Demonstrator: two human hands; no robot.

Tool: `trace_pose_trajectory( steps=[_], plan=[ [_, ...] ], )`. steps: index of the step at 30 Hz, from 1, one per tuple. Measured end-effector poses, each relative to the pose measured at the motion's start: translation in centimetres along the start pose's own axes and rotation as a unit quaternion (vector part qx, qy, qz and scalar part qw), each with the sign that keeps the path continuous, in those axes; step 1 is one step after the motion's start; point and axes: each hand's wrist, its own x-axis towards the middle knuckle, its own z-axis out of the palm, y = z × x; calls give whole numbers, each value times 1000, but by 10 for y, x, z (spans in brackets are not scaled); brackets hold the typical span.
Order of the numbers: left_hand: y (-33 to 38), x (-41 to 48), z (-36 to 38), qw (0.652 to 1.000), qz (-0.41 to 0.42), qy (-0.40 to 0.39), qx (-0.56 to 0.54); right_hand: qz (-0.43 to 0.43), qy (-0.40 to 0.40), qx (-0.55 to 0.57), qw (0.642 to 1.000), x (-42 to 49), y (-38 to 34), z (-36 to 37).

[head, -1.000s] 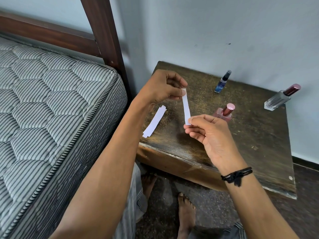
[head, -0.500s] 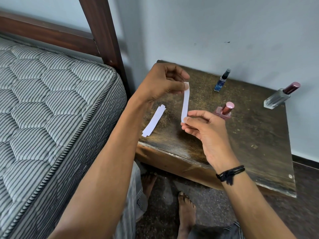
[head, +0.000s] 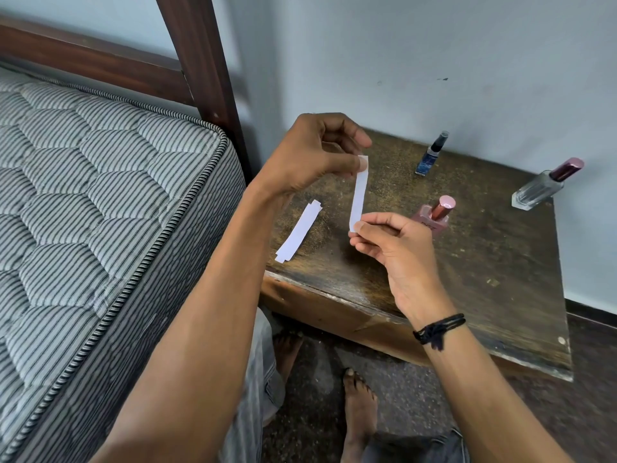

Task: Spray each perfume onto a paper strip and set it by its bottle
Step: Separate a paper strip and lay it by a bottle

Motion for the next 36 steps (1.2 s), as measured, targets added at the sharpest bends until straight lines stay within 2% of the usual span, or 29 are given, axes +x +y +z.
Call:
trace_pose_trajectory(
  steps=[14, 18, 24, 36],
  plan=[
    [-2, 2, -3, 999, -21, 28, 18, 11, -8, 36, 999, -1, -1, 1],
    [-4, 3, -2, 999, -26, 32, 26, 69, -27, 77, 994, -4, -6, 2],
    [-4, 3, -1, 998, -35, 30, 47, 195, -63, 204, 957, -8, -11, 6],
    [-2, 3, -5, 996, -30, 32, 80, 220, -70, 261, 937, -13, -14, 10]
  ],
)
